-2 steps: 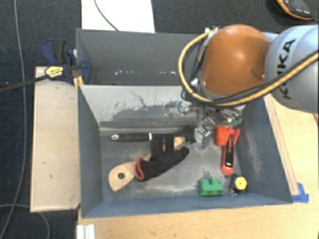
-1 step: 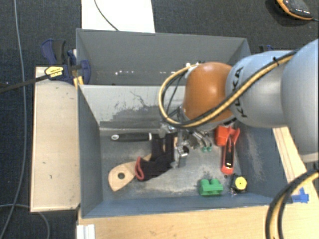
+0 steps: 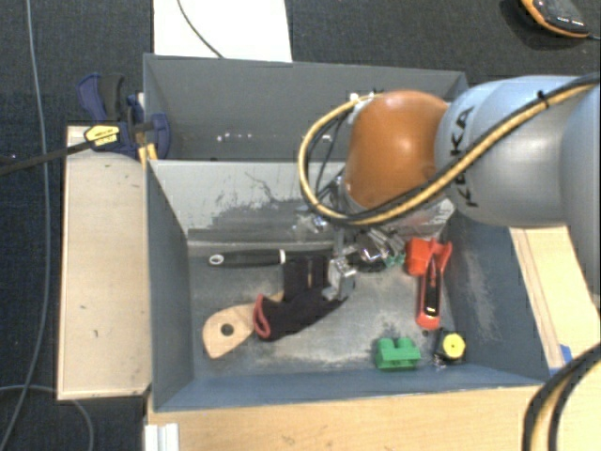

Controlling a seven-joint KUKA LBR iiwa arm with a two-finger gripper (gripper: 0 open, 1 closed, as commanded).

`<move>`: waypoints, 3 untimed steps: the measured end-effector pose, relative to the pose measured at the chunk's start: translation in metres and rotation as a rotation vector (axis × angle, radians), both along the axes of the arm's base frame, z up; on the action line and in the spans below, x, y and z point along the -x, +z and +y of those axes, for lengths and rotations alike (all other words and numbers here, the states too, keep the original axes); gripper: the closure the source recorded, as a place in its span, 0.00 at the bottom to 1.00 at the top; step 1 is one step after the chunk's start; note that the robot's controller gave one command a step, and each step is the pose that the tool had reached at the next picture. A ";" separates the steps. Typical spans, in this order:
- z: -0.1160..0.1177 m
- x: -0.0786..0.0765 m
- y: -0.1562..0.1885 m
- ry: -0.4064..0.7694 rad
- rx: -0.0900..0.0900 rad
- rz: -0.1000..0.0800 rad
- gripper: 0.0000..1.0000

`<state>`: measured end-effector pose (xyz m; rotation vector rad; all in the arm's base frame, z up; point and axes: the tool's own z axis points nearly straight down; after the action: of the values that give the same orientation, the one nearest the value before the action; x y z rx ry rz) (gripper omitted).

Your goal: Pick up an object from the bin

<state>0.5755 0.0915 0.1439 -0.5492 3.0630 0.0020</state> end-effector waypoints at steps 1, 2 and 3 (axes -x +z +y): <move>0.021 0.011 -0.067 -0.093 0.003 0.030 0.00; 0.023 -0.010 -0.045 -0.043 -0.004 -0.013 0.00; 0.013 0.011 -0.036 -0.079 0.001 0.021 0.00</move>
Offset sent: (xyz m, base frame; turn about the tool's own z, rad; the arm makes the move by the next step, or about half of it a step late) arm 0.0082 0.0230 -0.0464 0.0412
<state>0.5644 0.1045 0.1080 -0.4308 3.1024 0.0050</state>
